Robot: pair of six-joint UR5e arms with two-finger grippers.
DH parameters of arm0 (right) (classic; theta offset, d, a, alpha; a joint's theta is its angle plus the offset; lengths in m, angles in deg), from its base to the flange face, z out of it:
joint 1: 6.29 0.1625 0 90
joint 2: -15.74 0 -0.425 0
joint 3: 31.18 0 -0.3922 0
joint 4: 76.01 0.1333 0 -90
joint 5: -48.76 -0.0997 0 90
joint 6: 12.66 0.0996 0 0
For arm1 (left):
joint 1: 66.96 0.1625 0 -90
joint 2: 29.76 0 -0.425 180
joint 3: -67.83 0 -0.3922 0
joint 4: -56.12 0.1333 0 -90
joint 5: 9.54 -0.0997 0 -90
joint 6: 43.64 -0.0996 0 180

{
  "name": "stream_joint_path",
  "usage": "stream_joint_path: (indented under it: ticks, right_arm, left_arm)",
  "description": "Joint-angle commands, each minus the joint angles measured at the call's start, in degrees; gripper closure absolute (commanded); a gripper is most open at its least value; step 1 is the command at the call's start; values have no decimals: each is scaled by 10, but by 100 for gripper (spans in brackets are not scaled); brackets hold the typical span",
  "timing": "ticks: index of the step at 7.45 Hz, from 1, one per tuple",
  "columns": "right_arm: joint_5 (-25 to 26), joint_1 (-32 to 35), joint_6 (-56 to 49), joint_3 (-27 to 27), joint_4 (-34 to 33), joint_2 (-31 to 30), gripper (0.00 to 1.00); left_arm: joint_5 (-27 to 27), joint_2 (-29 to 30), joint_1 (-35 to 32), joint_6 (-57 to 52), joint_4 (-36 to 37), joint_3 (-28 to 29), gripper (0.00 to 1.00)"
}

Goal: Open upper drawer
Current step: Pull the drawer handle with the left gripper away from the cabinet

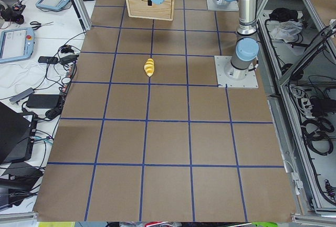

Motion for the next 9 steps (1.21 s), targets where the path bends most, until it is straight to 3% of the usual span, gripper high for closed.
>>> stream_joint_path:
  ticks: [1, 7, 9]
  right_arm:
    - [0, 0, 0, 0, 0, 0, 0]
    - [0, 0, 0, 0, 0, 0, 0]
    - [0, 0, 0, 0, 0, 0, 0]
  left_arm:
    - [-15, -7, 4, -14, -7, -1, 0]
    - [-17, -23, 48, -89, -47, -3, 0]
    - [-46, -32, 66, -123, -80, -2, 0]
